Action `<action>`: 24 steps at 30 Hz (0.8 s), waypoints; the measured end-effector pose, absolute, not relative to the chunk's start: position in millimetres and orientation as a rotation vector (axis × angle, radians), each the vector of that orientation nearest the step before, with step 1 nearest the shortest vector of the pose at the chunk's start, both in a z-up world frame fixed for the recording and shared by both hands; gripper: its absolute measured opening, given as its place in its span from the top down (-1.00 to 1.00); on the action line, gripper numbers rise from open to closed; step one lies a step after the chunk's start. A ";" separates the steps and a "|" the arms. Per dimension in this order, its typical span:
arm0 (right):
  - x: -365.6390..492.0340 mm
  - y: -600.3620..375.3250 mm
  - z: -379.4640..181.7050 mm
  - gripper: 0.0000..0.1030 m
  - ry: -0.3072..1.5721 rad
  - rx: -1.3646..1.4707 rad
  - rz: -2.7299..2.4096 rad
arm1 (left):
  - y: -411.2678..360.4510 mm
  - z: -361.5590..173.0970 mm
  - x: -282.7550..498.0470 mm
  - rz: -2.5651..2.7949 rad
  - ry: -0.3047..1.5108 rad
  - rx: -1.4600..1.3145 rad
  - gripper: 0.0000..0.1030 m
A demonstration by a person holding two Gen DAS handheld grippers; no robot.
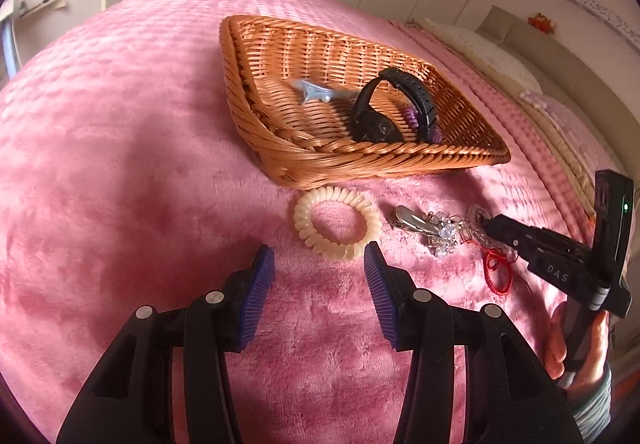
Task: Organize jewelry
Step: 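Grasp the cream coil hair tie with the left tool while the right tool grasps the silver hair clip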
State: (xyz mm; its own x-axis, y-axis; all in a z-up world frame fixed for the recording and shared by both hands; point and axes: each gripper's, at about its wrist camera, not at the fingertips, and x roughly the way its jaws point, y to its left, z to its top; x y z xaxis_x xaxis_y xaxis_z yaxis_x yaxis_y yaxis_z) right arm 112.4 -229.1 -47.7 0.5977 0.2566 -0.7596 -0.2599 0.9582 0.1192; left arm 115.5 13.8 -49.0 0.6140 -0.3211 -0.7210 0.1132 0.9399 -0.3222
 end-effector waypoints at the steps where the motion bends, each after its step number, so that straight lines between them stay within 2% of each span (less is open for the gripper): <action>1: 112.2 -228.7 -48.1 0.53 0.882 -0.004 0.300 | 13.7 -48.7 117.1 -0.250 0.874 -0.258 0.12; 10: 120.9 -222.9 -52.4 0.53 0.907 -0.021 0.294 | 0.4 -51.4 130.5 -0.182 0.891 -0.225 0.16; 12: 126.0 -220.1 -54.3 0.53 0.919 -0.017 0.290 | -2.5 -53.0 131.8 -0.152 0.900 -0.199 0.33; 13: 126.4 -220.6 -54.1 0.59 0.918 -0.016 0.289 | -3.2 -53.2 131.8 -0.147 0.901 -0.191 0.43; 14: 126.3 -221.3 -53.9 0.65 0.917 -0.012 0.292 | -4.3 -52.8 131.3 -0.139 0.899 -0.181 0.62; 16: 125.6 -223.9 -52.8 0.68 0.911 0.008 0.301 | -5.4 -53.4 129.6 -0.129 0.901 -0.164 0.77; 24: 119.9 -238.0 -42.4 0.73 0.863 0.120 0.367 | -4.8 -48.4 112.8 -0.154 0.872 -0.152 0.83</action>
